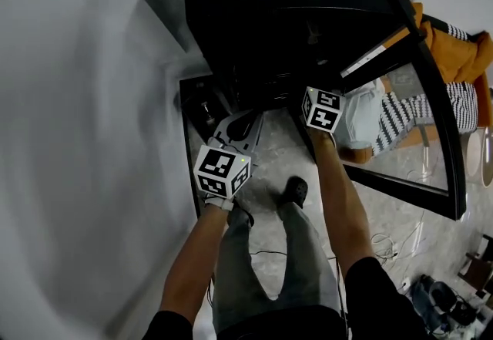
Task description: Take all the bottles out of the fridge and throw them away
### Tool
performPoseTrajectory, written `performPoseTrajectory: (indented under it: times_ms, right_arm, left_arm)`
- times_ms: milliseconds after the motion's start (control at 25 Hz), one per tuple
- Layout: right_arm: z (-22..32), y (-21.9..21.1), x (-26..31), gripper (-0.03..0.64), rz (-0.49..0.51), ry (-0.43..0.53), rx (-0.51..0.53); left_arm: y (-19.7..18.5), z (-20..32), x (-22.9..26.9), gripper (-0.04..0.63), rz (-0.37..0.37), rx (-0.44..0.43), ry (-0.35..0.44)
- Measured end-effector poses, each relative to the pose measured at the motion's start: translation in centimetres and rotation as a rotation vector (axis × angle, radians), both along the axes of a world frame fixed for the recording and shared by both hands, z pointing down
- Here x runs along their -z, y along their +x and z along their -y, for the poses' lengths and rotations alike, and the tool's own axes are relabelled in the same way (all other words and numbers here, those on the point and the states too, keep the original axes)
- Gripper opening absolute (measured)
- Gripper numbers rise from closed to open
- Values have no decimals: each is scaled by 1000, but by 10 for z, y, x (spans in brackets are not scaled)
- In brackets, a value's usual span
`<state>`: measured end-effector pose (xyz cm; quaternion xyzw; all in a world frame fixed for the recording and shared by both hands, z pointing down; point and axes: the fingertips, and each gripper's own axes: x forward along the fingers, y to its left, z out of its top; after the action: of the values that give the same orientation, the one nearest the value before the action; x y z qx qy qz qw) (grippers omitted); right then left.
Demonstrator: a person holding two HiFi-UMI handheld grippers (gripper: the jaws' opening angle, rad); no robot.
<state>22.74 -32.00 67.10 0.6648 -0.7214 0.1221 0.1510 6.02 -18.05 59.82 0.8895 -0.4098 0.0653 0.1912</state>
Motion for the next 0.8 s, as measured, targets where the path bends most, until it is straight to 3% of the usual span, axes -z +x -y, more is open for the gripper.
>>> performPoseTrajectory:
  times_ms: [120, 520, 800]
  right_arm:
    - [9, 7, -8, 249, -15, -13, -28]
    - [32, 10, -29, 279, -137, -59, -86]
    - [35, 16, -43, 278, -95, -137, -154]
  left_arm:
    - [-4, 6, -4, 3, 9, -4, -2]
    - [-13, 34, -4, 3, 3, -4, 22]
    - [-7, 51, -5, 3, 2, -36, 40]
